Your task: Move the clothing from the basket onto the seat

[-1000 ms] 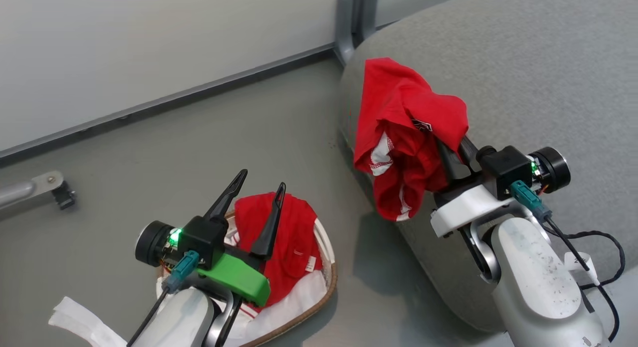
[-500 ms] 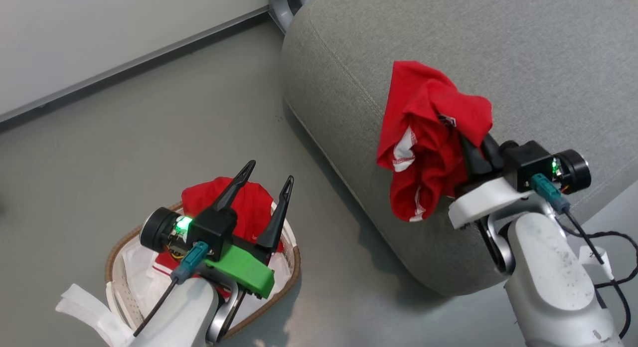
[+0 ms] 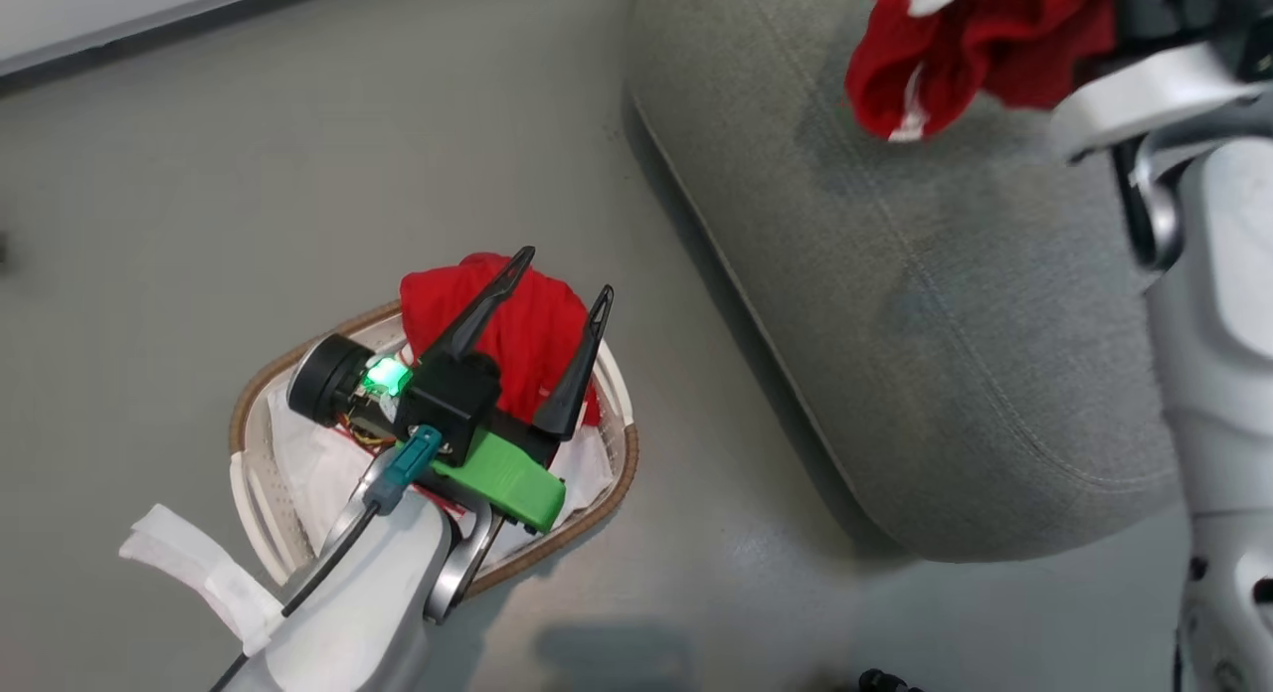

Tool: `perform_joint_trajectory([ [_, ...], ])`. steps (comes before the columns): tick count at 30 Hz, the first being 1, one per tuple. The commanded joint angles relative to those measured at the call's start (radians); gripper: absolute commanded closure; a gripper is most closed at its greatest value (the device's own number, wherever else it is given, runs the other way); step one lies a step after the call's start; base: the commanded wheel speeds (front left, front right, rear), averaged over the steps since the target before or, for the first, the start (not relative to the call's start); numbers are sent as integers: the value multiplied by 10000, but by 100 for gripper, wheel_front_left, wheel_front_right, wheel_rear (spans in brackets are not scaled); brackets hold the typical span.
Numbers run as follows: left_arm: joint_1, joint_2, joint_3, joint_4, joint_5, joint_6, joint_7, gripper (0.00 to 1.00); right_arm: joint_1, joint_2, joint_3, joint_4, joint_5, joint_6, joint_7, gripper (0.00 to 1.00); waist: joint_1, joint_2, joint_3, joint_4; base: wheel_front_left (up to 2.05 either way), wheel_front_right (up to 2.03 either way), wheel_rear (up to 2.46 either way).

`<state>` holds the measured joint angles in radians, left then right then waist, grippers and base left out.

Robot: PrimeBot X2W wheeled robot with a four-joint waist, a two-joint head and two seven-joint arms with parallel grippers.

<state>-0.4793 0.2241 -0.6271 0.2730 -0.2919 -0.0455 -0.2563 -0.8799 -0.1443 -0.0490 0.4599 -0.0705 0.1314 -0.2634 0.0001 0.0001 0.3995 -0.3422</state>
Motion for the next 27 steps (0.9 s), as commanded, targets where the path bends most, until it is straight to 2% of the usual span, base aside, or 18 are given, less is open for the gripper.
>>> perform_joint_trajectory([
  [1, -257, -29, -22, -33, 110, -44, -9, 0, -496, -314, -183, 197, -59, -14, -22, 100, -1, -1, 930, 948, 0, 0, 0],
  [5, -524, -87, -104, -3, 223, -56, -26, 0, -1840, -1313, -410, 1248, -254, -14, 57, 100, -1, -1, 1370, 1530, 0, 0, 0],
  [11, -799, -364, -342, 49, 317, -162, -69, 0, -3333, -2619, -1124, 2798, 24, -14, 807, 100, -1, -1, 1748, 2407, 0, 0, 0],
  [16, -862, -430, -420, 32, 308, -210, -95, 0, -3692, -3432, -715, 4026, 294, -14, 1488, 100, -1, -1, 2028, 2808, 0, 0, 0],
  [19, -901, -446, -442, 56, 351, -215, -86, 0, -3522, -3644, -648, 4688, 547, -14, 1771, 100, -1, -1, 2146, 2873, 0, 0, 0],
  [27, -880, -436, -385, 148, 355, -230, -93, 0, -2876, -3449, -249, 5903, 1003, -14, 1706, 100, -1, -1, 2234, 2766, 0, 0, 0],
])
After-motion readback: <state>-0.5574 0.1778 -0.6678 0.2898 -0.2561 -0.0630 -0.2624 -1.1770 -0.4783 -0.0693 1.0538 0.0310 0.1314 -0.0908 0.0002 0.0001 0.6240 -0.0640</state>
